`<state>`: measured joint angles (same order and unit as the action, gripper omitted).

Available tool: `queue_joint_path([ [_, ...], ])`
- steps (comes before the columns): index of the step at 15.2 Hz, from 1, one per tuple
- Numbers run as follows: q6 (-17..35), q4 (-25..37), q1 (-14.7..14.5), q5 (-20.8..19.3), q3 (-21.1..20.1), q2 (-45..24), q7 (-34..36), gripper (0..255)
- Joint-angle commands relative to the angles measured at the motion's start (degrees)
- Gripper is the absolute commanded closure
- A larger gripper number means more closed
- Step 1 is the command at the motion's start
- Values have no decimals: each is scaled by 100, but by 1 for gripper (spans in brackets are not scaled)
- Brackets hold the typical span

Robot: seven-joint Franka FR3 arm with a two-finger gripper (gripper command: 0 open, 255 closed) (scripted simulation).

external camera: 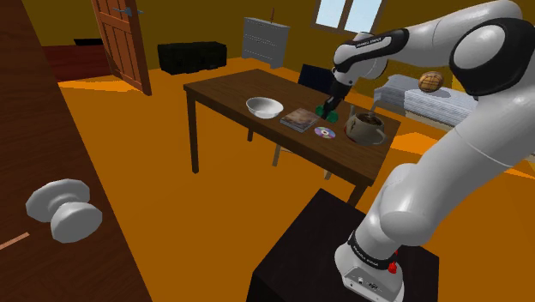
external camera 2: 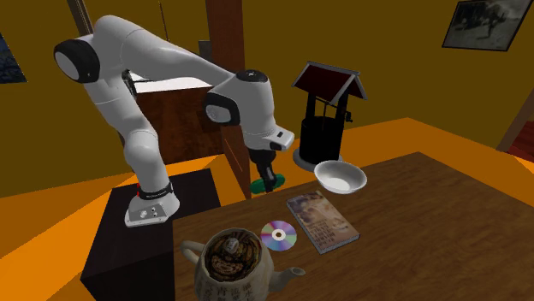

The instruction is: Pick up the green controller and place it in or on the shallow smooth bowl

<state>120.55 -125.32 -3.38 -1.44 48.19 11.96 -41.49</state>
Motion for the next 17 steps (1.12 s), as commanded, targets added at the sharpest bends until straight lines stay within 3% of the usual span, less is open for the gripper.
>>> queue_joint_path([
  [1, -166, 122, 14, -44, -28, 59, 35, 255],
  [4, -346, 254, 25, -91, -72, 125, 89, 255],
  [10, -404, 1239, -382, 992, 6, -1215, -87, 255],
  [17, -857, 2788, -190, 2181, -286, -2834, -195, 255],
])
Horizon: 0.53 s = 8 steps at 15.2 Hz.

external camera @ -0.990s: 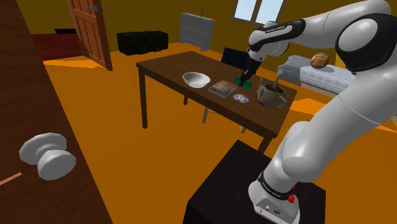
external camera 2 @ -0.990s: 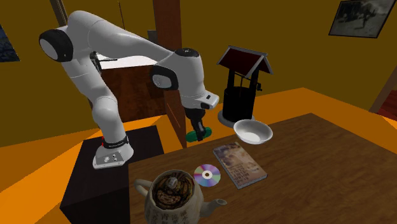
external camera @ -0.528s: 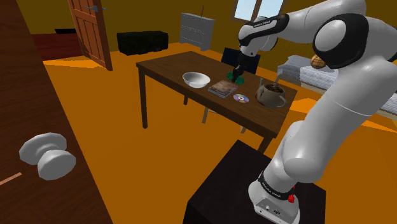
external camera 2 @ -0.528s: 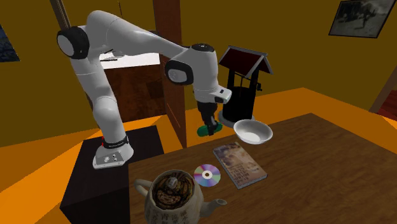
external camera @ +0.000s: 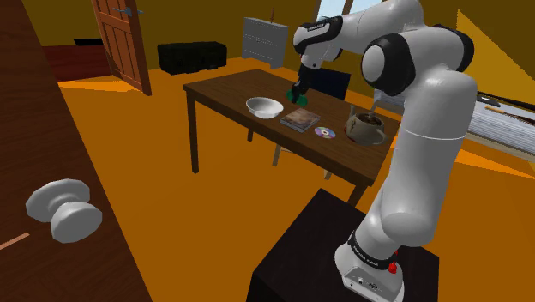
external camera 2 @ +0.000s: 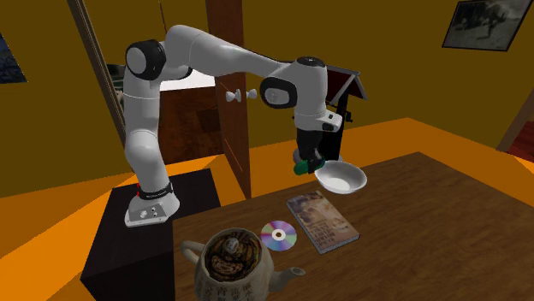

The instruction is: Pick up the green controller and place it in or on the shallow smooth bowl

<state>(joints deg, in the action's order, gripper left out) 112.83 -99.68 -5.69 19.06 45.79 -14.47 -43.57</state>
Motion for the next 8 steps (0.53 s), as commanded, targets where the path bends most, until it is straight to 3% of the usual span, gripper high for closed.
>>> queue_joint_path([
  [1, -174, 484, 112, 265, -112, -412, 32, 255],
  [8, -979, 2763, 791, 1010, -609, -2015, 411, 255],
])
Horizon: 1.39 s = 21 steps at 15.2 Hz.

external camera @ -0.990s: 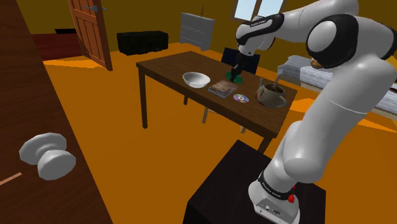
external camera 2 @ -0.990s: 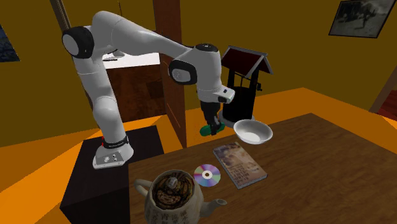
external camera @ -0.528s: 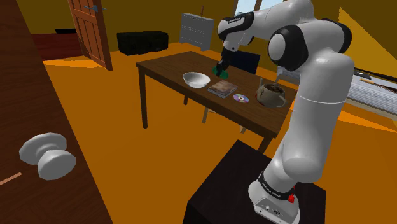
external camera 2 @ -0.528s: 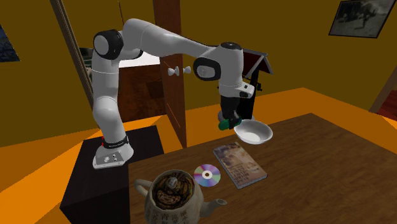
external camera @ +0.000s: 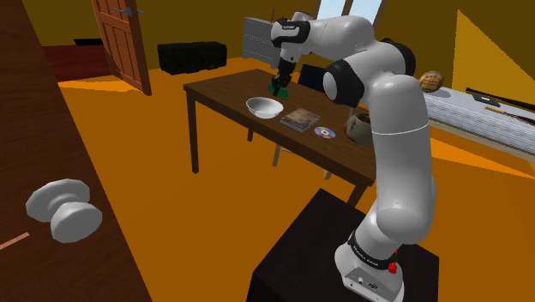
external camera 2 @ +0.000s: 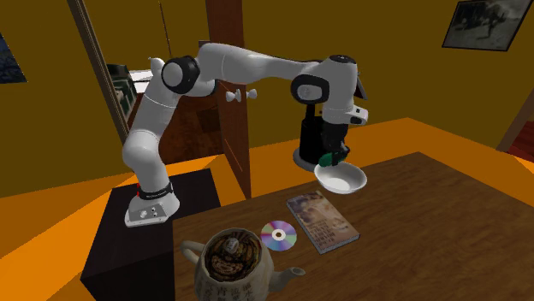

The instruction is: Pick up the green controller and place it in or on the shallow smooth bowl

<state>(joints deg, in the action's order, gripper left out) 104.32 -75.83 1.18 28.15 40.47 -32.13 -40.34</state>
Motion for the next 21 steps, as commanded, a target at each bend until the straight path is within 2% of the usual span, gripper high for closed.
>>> queue_joint_path([
  [1, -282, 809, 241, 187, -156, -508, 183, 255],
  [3, -636, 1798, 561, 349, -320, -1070, 412, 255],
  [15, 251, 843, 316, 439, -359, -1103, 163, 255],
  [21, 251, 843, 316, 438, -359, -1103, 163, 255],
])
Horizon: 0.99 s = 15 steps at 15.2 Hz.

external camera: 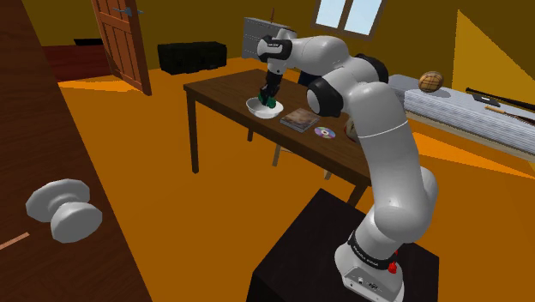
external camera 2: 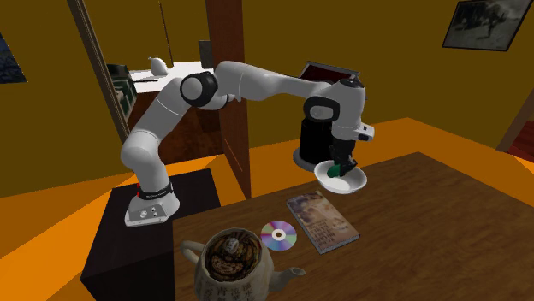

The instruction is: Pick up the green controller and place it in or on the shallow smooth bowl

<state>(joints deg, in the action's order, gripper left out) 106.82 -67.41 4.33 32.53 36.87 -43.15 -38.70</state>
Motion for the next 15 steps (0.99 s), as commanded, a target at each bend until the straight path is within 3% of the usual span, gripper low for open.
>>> queue_joint_path([
  [1, 1, 1, 1, 1, 0, -1, 0, 255],
  [2, 1, 1, 1, 1, 0, -1, 0, 255],
  [3, 1, 2, 1, 1, 0, -1, 0, 0],
  [8, 0, 3, 1, 1, 0, -1, 0, 0],
  [12, -580, 458, 115, -112, 74, 175, 112, 0],
  [15, -580, 458, 115, -112, 74, 175, 112, 0],
])
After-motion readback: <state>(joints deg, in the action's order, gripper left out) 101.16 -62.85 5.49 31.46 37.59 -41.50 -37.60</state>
